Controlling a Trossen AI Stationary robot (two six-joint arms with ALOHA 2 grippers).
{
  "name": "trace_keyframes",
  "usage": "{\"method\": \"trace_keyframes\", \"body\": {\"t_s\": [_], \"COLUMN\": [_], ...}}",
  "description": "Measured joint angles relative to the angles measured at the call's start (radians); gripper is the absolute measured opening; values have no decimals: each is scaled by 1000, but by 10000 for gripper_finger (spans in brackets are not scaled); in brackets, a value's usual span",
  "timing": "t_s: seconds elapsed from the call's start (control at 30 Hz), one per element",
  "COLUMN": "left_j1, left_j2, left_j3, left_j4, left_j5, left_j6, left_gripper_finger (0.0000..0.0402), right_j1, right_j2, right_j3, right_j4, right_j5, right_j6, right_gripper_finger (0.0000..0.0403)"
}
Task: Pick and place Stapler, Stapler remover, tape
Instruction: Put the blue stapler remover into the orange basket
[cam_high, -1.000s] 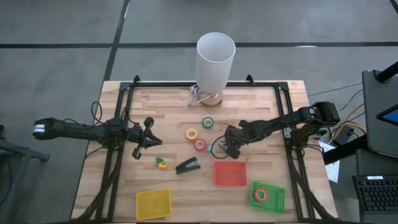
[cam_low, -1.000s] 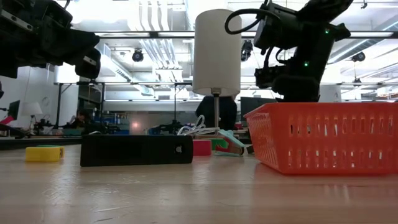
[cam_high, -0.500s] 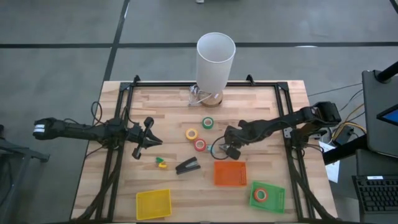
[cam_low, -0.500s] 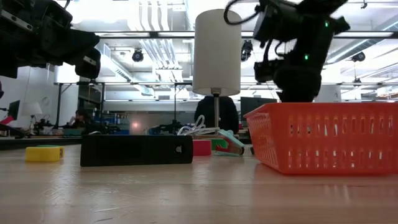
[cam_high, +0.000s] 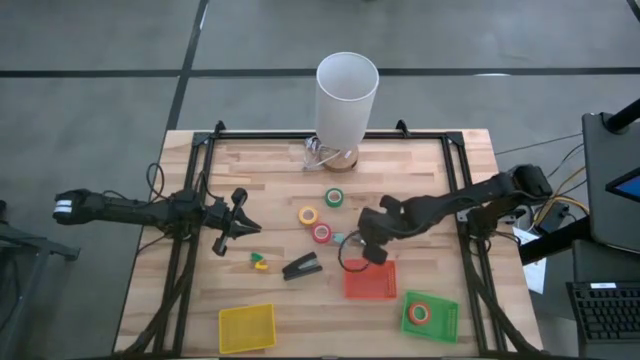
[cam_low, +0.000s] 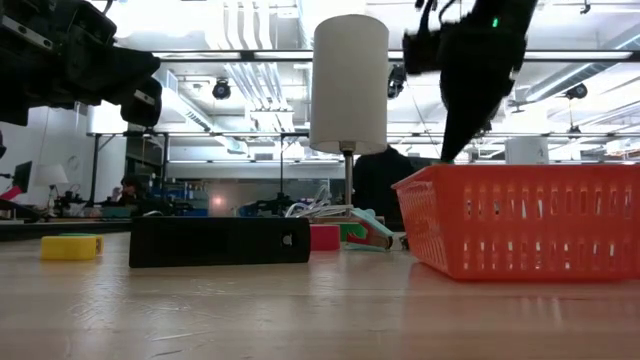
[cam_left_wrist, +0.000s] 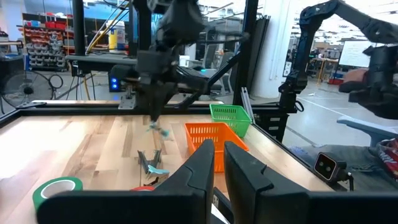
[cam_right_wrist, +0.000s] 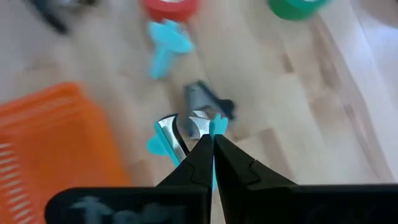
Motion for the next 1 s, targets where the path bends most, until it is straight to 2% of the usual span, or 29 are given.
{"method": "trace_keyframes", "body": {"t_s": [0.27, 0.53, 0.73, 1.0], "left_j1": [0, 0, 0, 0], "left_j2": [0, 0, 0, 0], "left_j3": [0, 0, 0, 0], "left_j4": [0, 0, 0, 0], "left_j5": [0, 0, 0, 0], "left_j6": [0, 0, 0, 0], "left_gripper_finger": [39, 39, 39, 39], "right_j1": [160, 268, 302, 297], "right_j2": [1, 3, 4, 4], "right_j3": [85, -9, -71, -133], "right_j4": [9, 152, 242, 243], "right_j5": [7, 18, 16, 10], "right_j6": [73, 189, 238, 291], "right_gripper_finger": [8, 8, 8, 8]}}
